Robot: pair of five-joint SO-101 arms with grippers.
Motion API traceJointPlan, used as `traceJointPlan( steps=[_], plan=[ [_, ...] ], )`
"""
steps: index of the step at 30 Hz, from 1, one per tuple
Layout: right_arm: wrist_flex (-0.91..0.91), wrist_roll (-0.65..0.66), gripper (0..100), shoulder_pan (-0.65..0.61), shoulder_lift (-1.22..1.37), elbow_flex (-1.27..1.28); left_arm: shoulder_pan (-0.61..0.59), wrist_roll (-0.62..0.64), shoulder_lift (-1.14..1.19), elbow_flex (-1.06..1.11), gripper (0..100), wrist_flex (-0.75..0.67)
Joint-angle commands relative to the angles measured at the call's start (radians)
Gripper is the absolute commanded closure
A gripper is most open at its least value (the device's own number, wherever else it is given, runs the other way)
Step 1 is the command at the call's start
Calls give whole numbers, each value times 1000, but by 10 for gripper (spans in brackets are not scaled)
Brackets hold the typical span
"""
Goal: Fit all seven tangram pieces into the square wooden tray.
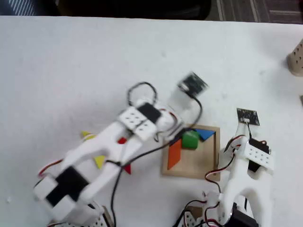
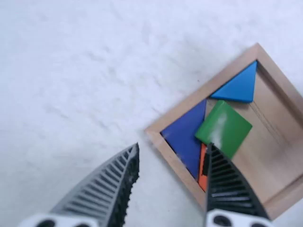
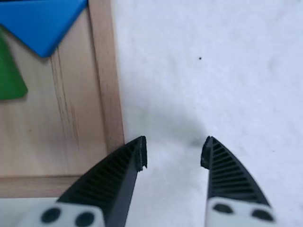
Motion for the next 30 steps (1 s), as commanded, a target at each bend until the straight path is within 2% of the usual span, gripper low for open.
traceJointPlan(
  steps=[1, 4, 7, 10, 19, 25, 30],
  plan=[
    [-12, 12, 811, -15, 4, -38, -64, 43, -200, 92, 774, -21],
    [-12, 12, 811, -15, 4, -38, -68, 46, -311, 247, 774, -129],
    [-12, 12, 811, -15, 4, -38, -16, 48, -377, 379, 774, -252],
    [-12, 12, 811, -15, 4, -37, 44, 49, -371, 413, 774, -296],
    [-10, 12, 811, -15, 2, -28, 170, 51, -73, 321, 779, -302],
    [-12, 12, 811, -16, 2, -28, 199, 49, 71, 203, 921, -299],
    [-12, 12, 812, -18, 2, -29, 263, 43, 85, 161, 978, -304]
  ],
)
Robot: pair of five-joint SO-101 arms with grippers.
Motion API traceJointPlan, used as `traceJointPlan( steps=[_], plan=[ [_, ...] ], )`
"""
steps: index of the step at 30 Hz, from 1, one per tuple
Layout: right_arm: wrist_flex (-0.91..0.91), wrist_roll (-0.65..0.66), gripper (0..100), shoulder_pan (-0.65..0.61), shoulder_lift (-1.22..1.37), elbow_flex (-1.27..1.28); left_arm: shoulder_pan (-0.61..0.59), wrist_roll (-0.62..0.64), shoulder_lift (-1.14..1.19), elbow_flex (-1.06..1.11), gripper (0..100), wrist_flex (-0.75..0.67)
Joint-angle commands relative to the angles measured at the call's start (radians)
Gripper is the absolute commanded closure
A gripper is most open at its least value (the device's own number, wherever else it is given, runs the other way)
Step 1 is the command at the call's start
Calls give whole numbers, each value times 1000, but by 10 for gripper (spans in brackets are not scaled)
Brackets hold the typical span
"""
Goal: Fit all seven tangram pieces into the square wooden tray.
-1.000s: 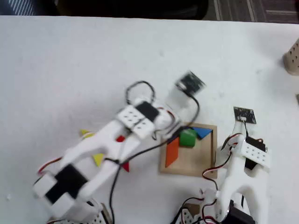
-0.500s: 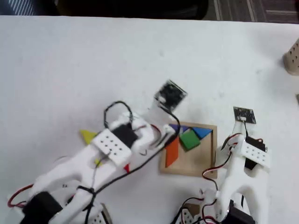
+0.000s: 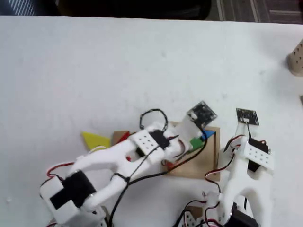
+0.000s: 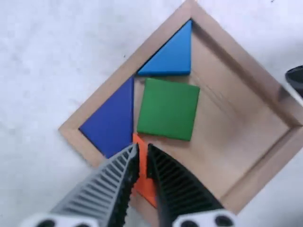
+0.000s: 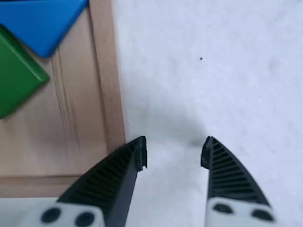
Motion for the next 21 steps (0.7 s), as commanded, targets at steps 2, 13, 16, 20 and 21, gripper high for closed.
traceJointPlan(
  steps=[2, 13, 16, 20, 21],
  plan=[
    [-12, 12, 812, -19, 2, -31, 85, 8, 2, -69, 978, -29],
    [-12, 14, 812, -44, 2, -29, 140, 9, 219, -222, 978, -34],
    [-12, 14, 812, -44, 2, -29, 133, 9, 289, -328, 978, 60],
    [-12, 14, 812, -44, 2, -29, 119, 9, 341, -407, 978, 127],
    [-12, 14, 812, -44, 2, -29, 107, 9, 349, -420, 978, 135]
  ],
)
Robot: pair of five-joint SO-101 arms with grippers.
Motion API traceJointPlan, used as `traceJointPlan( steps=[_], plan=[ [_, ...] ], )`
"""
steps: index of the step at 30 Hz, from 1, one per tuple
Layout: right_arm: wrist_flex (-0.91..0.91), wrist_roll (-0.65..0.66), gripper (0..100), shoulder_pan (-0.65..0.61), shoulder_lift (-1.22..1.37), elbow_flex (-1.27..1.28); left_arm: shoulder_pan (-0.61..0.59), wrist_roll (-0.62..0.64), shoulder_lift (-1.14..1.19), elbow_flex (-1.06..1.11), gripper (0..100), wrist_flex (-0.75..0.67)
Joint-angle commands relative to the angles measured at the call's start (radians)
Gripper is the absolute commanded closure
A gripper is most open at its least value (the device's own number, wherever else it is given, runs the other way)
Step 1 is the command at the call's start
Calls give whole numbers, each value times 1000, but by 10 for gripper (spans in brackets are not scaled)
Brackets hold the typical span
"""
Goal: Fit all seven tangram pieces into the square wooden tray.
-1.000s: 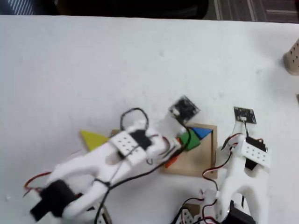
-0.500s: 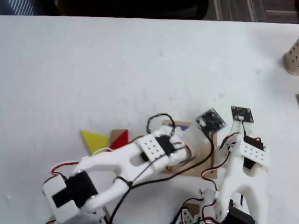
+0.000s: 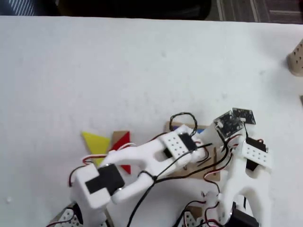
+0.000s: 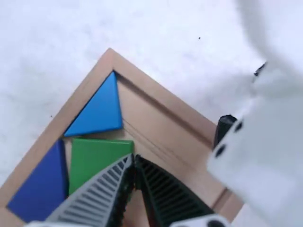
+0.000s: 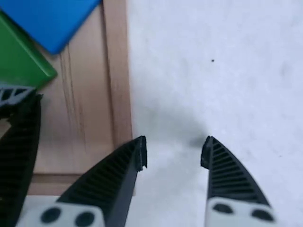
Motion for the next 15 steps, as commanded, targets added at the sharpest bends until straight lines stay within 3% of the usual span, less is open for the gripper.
traceJointPlan(
  steps=[1, 8, 15],
  plan=[
    [-12, 12, 812, -10, -1, -29, -28, 6, 28, -78, 978, 48],
    [-12, 12, 812, -5, -1, -29, -122, 8, 81, -169, 977, 135],
    [-16, 12, 812, -8, -1, -29, -120, 8, 53, -178, 978, 157]
  ],
)
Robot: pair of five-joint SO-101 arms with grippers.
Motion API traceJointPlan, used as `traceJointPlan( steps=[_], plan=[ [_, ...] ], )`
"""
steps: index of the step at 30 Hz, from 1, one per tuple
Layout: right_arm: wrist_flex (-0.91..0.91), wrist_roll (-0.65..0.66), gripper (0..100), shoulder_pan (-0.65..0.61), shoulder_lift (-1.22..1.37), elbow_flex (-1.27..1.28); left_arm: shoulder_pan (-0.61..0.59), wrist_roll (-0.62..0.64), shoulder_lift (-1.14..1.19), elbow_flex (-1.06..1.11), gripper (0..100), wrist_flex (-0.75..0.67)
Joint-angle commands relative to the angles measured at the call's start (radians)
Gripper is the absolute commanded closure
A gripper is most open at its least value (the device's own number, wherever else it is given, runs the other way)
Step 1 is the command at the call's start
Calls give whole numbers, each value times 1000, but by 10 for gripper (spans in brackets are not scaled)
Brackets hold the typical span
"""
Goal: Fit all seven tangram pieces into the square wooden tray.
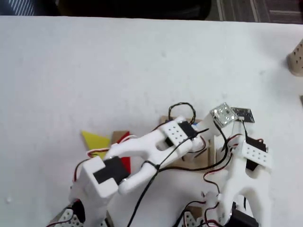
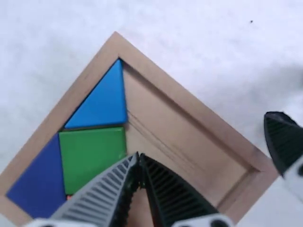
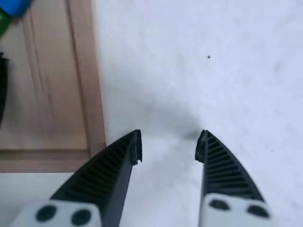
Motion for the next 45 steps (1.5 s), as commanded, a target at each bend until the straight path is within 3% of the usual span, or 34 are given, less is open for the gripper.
traceJointPlan(
  steps=[1, 10, 18, 21, 27, 40, 45],
  plan=[
    [-24, 12, 812, -8, 1, -28, -38, 8, -53, -41, 978, 31],
    [-28, 12, 812, -8, 2, -28, -76, 0, -302, -38, 978, 265],
    [-65, 3, 812, -8, 2, -26, -418, 0, -483, 106, 976, 284],
    [-67, -32, 820, -8, 4, -26, -578, 6, -509, 152, 976, 212],
    [-67, -35, 982, -44, 2, -26, -805, 9, -466, 365, 976, -141],
    [-147, -49, 974, -289, 4, -11, -1059, 9, -458, 381, 976, -64],
    [-153, -118, 974, -397, 4, -17, -1144, 8, -458, 397, 976, -61]
  ],
)
